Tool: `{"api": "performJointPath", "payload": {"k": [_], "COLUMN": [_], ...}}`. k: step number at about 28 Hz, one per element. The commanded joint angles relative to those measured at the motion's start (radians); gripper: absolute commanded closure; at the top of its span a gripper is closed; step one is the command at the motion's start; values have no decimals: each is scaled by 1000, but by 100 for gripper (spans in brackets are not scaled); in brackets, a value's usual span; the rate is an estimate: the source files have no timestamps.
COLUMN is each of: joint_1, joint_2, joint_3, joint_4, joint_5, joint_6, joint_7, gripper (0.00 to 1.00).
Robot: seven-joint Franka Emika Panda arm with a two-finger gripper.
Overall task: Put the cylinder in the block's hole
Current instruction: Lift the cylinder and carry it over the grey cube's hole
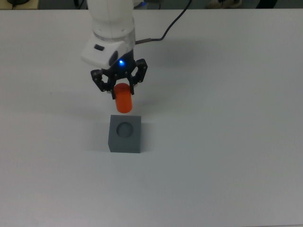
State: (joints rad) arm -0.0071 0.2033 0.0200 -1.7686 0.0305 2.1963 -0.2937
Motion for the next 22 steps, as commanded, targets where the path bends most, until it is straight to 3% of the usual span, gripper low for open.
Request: {"api": "performJointPath", "payload": {"k": [1,10,15,22], "joint_1": [-11,-11,-10,-5], "joint_2": [51,165,180,188], "joint_3": [-2,1,6,9], "joint_4": [77,184,184,182], "joint_5": [38,34,37,32], "joint_6": [-3,8,108,112], "joint_7": [10,21,37,36], "gripper": [100,100,100,100]}}
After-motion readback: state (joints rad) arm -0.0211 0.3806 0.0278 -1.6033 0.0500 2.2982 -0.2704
